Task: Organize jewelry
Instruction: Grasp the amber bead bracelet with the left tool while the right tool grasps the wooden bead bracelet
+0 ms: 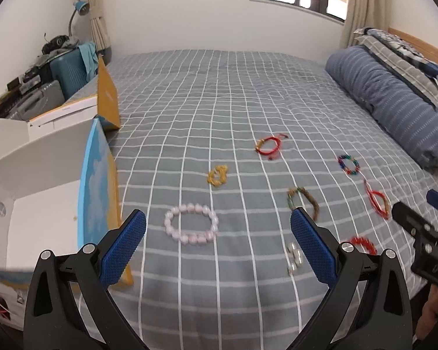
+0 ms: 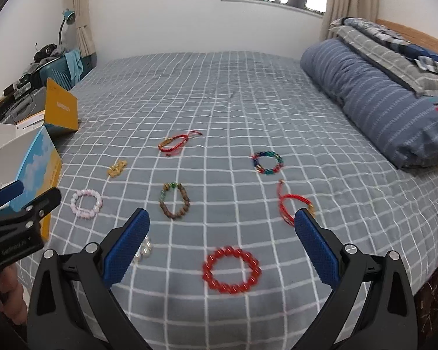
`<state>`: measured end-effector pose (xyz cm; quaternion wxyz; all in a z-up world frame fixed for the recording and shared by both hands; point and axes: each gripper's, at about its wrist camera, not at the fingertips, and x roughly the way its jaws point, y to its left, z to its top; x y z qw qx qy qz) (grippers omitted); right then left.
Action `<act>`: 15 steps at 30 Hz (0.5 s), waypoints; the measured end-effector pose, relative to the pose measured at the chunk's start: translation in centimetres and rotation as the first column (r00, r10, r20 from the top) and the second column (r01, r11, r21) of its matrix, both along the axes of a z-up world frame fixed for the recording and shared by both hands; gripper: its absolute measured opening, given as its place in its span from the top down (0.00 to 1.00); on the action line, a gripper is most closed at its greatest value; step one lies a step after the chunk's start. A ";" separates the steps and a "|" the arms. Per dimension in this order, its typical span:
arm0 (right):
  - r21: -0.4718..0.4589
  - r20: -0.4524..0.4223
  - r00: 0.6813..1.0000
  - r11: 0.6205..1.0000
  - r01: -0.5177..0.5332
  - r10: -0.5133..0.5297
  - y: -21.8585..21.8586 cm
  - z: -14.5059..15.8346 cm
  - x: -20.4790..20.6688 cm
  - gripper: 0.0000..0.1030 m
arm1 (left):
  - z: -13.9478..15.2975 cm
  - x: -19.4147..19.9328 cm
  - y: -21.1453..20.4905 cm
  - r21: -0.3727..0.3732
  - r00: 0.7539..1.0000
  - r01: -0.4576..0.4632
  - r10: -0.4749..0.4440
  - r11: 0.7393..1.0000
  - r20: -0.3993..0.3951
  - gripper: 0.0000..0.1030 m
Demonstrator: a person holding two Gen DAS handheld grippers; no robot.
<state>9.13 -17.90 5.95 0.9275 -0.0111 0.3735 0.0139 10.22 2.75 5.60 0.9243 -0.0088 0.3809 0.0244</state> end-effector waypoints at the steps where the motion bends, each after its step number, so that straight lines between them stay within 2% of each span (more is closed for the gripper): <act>1: 0.001 -0.008 1.000 1.000 -0.004 0.004 0.3 -0.1 0.8 0.07 | 0.0 1.1 0.3 -0.008 1.000 -0.003 0.003 1.000 -0.014 0.05; 8: 0.003 -0.082 0.996 1.000 -0.019 0.019 2.0 -2.6 6.5 0.07 | -2.3 8.1 1.9 -0.053 0.993 0.000 -0.006 0.999 -0.118 0.05; 13: -0.011 -0.149 0.988 0.999 -0.032 0.030 2.8 -6.0 10.2 0.07 | -5.1 11.7 2.3 -0.051 0.985 0.014 -0.023 0.999 -0.174 0.05; 15: -0.016 -0.187 0.982 0.999 -0.031 0.028 3.0 -7.3 11.5 0.11 | -6.3 13.1 2.1 -0.033 0.980 0.025 -0.031 0.999 -0.196 0.05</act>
